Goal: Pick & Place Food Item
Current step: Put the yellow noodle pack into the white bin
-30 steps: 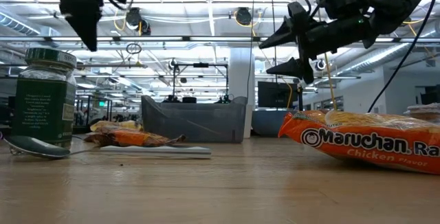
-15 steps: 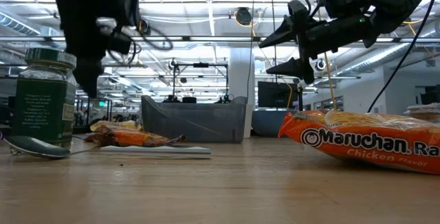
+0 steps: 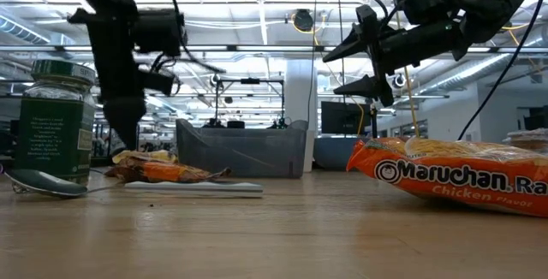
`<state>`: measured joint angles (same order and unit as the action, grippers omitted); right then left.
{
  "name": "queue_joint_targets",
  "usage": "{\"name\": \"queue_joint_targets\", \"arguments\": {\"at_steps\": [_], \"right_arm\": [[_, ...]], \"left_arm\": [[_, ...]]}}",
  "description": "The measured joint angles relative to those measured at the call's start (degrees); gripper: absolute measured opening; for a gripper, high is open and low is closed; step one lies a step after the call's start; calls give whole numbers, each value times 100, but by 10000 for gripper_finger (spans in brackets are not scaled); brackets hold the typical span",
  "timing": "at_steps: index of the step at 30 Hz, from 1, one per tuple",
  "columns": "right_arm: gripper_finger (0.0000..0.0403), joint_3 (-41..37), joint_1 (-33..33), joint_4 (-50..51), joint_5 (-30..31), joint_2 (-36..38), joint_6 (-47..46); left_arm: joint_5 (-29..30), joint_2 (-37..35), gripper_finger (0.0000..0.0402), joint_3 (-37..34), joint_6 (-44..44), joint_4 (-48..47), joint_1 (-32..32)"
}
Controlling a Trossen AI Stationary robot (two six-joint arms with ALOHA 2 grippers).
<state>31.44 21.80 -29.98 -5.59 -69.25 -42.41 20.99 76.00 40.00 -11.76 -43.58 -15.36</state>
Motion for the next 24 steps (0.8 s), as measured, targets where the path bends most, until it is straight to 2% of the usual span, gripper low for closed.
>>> {"name": "queue_joint_targets", "arguments": {"at_steps": [13,19,24], "right_arm": [[322,0,-2,0,298,0,-42],[322,0,-2,0,299,0,-52],[322,0,-4,0,442,0,-190]], "left_arm": [[-612,10,246,-398,1092,931,-737],[-622,64,246,-545,1208,1242,-1039],[-882,274,246,-691,1208,1363,-1180]]}}
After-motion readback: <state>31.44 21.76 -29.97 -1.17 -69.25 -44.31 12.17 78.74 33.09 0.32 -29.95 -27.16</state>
